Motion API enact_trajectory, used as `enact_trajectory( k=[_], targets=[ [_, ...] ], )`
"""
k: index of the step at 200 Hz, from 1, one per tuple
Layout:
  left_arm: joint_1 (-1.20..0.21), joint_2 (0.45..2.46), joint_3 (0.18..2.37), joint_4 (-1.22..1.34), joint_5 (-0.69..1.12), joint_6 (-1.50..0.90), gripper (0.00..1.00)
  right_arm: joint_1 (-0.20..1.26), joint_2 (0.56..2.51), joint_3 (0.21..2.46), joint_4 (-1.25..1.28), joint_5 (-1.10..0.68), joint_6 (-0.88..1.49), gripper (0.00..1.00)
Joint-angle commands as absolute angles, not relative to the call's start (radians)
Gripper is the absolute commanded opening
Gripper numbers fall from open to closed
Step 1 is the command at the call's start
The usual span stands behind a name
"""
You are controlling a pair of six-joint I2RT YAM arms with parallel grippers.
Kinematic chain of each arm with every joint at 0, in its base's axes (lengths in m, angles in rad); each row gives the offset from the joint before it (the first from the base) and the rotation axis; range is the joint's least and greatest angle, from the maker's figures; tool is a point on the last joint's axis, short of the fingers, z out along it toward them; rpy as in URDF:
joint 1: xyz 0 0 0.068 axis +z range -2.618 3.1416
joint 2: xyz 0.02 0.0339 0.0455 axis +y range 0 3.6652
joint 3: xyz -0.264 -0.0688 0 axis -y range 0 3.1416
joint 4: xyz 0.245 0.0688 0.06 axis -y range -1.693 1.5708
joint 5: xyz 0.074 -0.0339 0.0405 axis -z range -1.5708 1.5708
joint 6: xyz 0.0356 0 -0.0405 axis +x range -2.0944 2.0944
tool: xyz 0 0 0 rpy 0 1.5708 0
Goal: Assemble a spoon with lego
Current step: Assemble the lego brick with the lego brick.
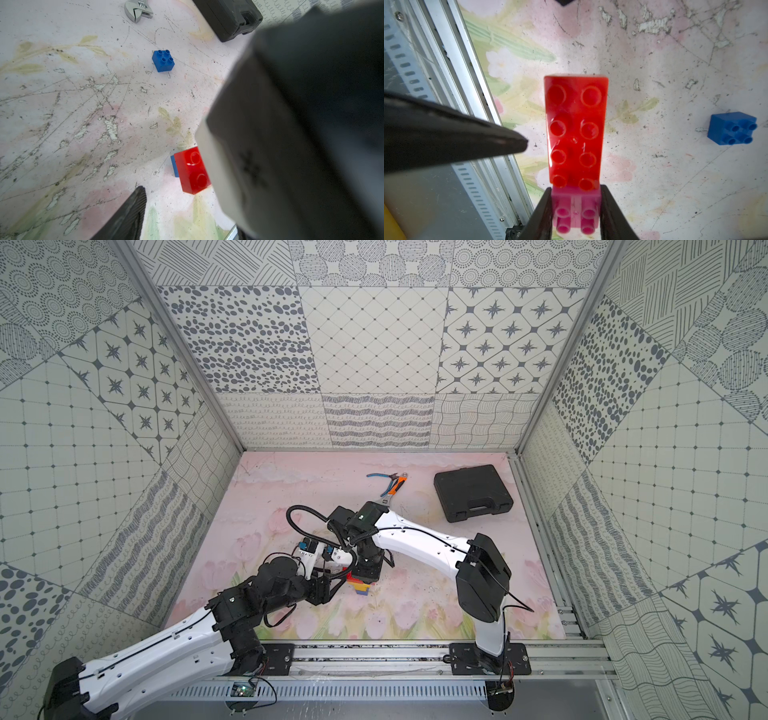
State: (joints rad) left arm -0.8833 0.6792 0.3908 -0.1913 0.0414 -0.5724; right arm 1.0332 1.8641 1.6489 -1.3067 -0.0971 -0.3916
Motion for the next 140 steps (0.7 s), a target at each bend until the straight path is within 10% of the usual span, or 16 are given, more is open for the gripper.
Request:
enact_trajectory(
  k=[1,140],
  targets=[
    [-0.897,0.676,0.396,-0.181,0.038,-0.564,0.68,1.044,1.884,1.63,-1.292,-0.112,-0.383,0.17],
    [-0.905,0.701,0.371,-0.15,0.053,-0.567,0.6,1.043,1.935,1.627,-1.286,-0.11,-0.373,0.17]
  ],
)
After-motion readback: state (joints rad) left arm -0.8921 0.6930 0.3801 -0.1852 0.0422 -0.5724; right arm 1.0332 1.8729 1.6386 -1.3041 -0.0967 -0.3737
